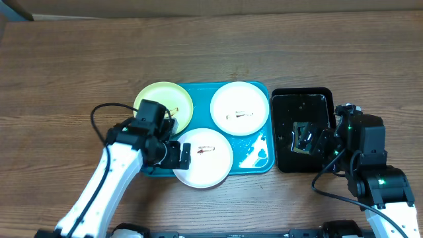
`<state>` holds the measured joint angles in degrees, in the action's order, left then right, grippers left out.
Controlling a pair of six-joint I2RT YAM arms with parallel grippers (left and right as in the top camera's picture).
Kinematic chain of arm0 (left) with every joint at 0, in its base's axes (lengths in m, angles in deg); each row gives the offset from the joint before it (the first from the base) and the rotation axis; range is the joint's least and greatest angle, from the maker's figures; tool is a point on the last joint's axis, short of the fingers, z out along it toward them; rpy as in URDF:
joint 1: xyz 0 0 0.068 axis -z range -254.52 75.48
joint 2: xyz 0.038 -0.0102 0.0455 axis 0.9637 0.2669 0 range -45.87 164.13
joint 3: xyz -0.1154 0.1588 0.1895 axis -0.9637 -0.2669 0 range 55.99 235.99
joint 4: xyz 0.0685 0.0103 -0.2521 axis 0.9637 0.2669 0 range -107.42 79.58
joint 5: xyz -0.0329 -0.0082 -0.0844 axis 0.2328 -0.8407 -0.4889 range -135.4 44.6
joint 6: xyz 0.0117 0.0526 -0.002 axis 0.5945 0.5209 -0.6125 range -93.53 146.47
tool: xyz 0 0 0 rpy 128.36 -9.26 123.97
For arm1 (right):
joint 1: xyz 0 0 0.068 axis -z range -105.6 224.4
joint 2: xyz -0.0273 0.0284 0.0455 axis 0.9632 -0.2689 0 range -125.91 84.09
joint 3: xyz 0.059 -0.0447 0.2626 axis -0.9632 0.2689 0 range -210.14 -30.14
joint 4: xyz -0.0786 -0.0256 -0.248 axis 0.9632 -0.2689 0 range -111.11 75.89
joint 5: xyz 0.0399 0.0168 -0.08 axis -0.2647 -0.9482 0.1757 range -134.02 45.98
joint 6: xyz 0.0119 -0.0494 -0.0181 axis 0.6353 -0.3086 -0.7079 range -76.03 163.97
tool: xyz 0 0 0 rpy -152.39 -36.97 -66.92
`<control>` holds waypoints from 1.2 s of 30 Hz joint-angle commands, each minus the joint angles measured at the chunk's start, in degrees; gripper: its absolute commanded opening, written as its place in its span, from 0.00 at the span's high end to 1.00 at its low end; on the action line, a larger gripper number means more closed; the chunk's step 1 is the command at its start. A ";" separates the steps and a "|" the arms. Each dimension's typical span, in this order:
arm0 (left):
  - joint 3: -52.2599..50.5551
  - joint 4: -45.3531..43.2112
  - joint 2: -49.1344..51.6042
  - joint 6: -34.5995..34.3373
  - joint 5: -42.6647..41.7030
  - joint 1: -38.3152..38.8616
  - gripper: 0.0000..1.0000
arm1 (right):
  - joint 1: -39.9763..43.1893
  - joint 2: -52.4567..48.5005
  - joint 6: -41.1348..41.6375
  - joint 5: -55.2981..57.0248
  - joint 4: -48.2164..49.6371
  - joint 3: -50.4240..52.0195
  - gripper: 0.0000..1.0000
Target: Clean dirty plates on tray and stack at the side
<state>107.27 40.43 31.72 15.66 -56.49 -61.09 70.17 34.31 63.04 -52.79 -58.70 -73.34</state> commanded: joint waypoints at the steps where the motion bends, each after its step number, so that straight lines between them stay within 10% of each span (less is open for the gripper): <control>1: 0.98 0.44 4.22 -1.05 0.79 0.50 0.07 | -0.26 0.02 0.07 -0.31 0.31 -1.77 0.00; 23: 1.01 -4.15 17.99 -1.05 0.52 0.52 0.84 | -0.26 -2.82 0.07 -0.31 0.31 -1.77 0.09; 36: 2.34 -4.31 17.97 -1.90 -0.09 0.46 0.96 | -0.26 -10.23 0.04 -0.28 0.96 -2.34 0.28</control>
<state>108.15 36.19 49.09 14.57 -57.21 -60.98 70.17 25.06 63.24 -52.84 -58.22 -73.36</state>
